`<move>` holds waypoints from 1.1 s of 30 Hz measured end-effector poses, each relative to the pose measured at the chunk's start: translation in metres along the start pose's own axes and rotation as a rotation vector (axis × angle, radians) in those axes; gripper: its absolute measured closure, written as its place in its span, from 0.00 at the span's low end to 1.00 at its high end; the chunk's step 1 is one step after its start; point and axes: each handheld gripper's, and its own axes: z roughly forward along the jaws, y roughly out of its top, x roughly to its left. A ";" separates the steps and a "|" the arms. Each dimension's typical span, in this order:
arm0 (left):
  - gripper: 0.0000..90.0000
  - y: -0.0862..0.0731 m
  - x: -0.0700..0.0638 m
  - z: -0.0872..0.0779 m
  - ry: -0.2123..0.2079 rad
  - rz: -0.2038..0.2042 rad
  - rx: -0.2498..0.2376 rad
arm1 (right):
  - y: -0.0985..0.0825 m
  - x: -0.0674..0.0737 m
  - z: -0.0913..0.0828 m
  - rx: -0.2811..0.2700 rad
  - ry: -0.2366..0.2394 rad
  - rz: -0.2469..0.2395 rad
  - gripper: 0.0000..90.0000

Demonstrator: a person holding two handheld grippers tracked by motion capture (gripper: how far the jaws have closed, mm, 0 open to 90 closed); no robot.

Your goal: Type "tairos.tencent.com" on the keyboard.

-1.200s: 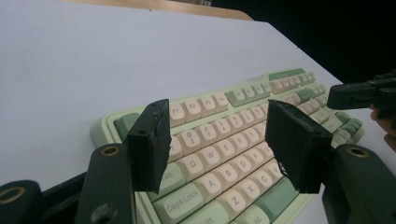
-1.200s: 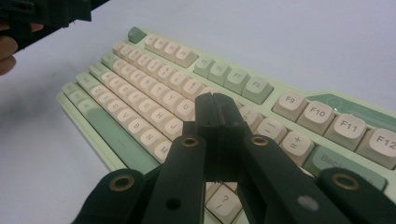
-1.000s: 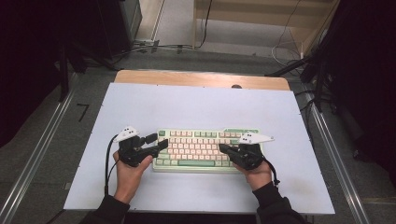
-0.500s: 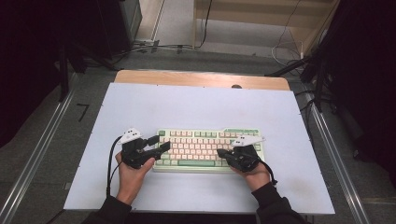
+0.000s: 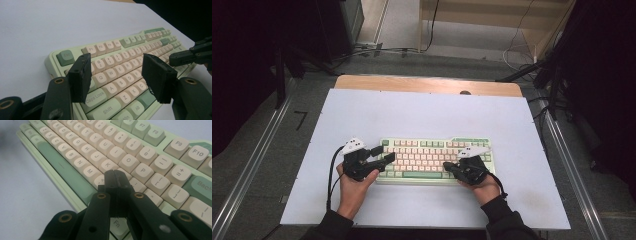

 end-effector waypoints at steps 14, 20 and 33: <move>0.46 0.000 0.000 0.000 -0.002 -0.001 -0.001 | 0.001 -0.003 -0.010 -0.112 0.008 0.031 0.83; 0.46 0.000 -0.002 0.002 -0.005 0.007 0.005 | 0.003 -0.016 -0.015 -0.208 0.013 0.143 0.46; 0.46 -0.002 -0.005 0.005 -0.009 0.019 0.020 | 0.003 -0.024 -0.016 -0.237 -0.013 0.187 0.37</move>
